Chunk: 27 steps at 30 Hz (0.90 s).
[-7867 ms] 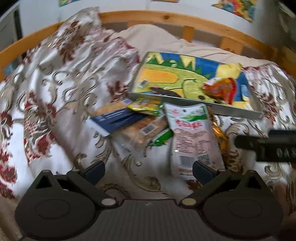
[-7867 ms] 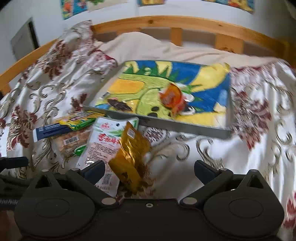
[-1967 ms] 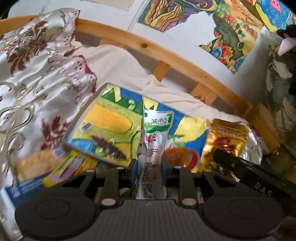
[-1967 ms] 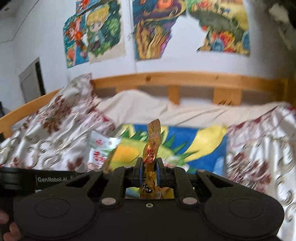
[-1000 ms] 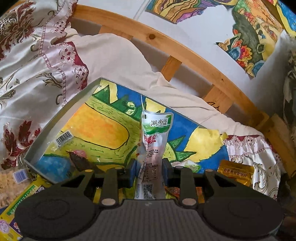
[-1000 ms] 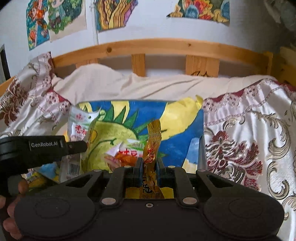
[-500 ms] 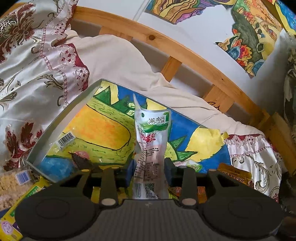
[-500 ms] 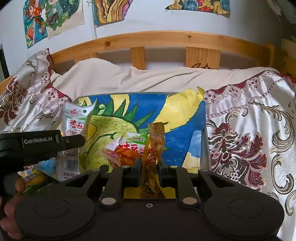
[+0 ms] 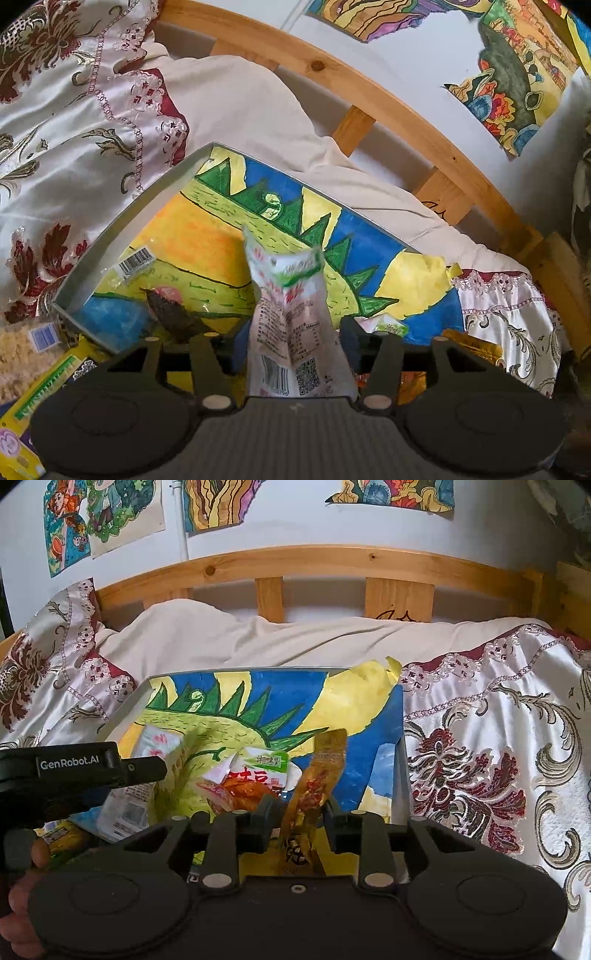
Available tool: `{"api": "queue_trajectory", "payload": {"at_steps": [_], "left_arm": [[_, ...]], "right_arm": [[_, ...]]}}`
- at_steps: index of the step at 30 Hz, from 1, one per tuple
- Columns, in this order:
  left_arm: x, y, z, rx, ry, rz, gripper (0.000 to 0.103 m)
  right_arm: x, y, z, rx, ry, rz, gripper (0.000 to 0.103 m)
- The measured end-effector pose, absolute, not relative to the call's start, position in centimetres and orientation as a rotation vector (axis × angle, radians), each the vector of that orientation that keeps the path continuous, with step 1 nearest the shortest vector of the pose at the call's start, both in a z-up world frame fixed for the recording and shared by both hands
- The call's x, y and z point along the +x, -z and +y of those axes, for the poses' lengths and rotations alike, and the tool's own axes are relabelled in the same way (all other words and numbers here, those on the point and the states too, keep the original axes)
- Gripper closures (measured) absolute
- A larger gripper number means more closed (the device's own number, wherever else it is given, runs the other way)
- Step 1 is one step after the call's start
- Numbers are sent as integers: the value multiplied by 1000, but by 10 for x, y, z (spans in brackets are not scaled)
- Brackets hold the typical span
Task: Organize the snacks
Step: 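Open the left tool over the tray while the right tool releases the gold packet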
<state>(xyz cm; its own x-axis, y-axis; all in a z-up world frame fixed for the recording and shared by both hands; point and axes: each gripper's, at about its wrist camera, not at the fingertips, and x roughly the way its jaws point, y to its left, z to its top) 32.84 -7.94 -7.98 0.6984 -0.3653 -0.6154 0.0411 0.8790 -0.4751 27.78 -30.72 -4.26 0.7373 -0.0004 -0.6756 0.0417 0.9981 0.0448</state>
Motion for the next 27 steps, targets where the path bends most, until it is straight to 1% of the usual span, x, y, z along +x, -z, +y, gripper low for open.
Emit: {"api": "queue_trajectory", "payload": {"at_steps": [3,5,7,9,10,12,16,21,22,24,27], "left_arm": [[327,79,-81,-441,233,766,42],[327,78,-81,-443,232,772,37],[327,78,-80,-451,236,769,36],[326,76,-80,-447,233,763,29],[325,75,-80,-445,230,758,27],[324,73,-80,-444,227,746,20],[320,68,-81,-433,226,721,14],[314,60,-80,-418,206,671,5],[311,58,-80,-410,195,655,4],[307,54,-78,-388,171,630,2],[299,46,-74,-364,146,592,1]], "right_arm": [[277,42,-307,48,32,734,63],[277,42,-307,47,36,729,58],[277,41,-308,47,42,727,54],[277,41,-308,45,48,720,45],[276,40,-307,41,52,716,43],[275,39,-306,30,64,704,31],[273,36,-305,9,76,682,25],[270,32,-305,9,98,656,15],[268,30,-305,5,103,646,14],[265,27,-304,-1,106,624,8],[261,22,-303,0,104,596,5]]}}
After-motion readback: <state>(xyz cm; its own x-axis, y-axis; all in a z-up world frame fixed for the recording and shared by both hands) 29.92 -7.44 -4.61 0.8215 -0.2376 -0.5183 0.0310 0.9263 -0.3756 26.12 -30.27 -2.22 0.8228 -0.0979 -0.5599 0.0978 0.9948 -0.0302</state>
